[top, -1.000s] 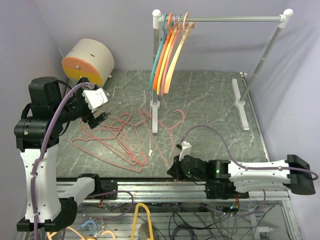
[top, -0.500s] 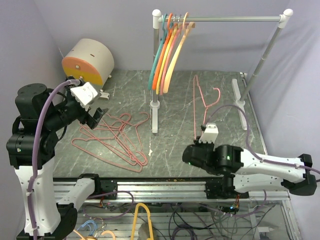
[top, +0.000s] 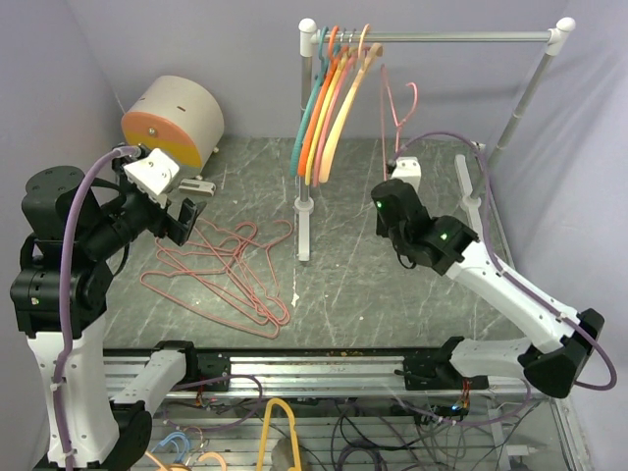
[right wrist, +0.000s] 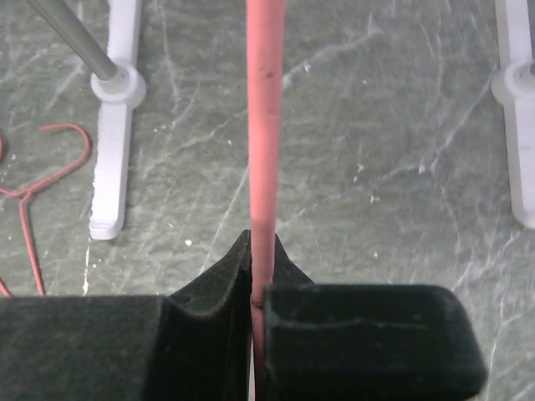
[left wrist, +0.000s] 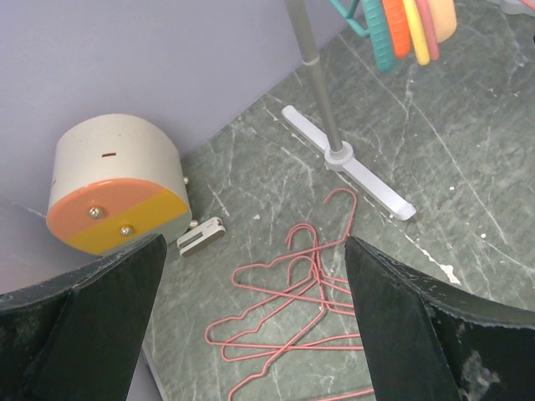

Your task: Organize the hangers

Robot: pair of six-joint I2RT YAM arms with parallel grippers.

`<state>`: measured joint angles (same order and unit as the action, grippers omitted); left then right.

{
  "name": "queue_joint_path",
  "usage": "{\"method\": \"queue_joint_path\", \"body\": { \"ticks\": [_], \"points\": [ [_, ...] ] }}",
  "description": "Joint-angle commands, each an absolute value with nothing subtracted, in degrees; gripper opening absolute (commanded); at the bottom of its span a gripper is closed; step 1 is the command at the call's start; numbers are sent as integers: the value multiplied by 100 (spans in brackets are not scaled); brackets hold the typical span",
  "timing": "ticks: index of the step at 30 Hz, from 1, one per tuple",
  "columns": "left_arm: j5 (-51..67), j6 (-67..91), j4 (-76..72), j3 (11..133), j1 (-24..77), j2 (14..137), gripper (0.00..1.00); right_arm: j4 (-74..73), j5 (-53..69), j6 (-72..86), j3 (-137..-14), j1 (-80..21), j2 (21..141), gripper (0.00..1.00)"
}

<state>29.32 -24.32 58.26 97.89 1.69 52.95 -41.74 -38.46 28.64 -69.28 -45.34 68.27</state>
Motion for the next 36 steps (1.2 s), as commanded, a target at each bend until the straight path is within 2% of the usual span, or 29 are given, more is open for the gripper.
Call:
{"method": "queue_joint_path", "body": {
  "ticks": [1,12,22,36],
  "points": [
    [2558,-2236,5661,9740,167,5252,100,-3870,-3607,1976,-7580,-4410,7166,0],
    [2489,-2228,5621,9571,167,5221,100,-4023,-3145,1330,-9014,-3623,8012,0],
    [2467,-2254,5615,9502,167,5203,100,-4187,-2840,1219,-9704,-3080,8517,0],
    [2432,-2231,5530,9299,165,5186,100,-4466,-1951,1464,-9281,-3067,7806,0]
  ]
}}
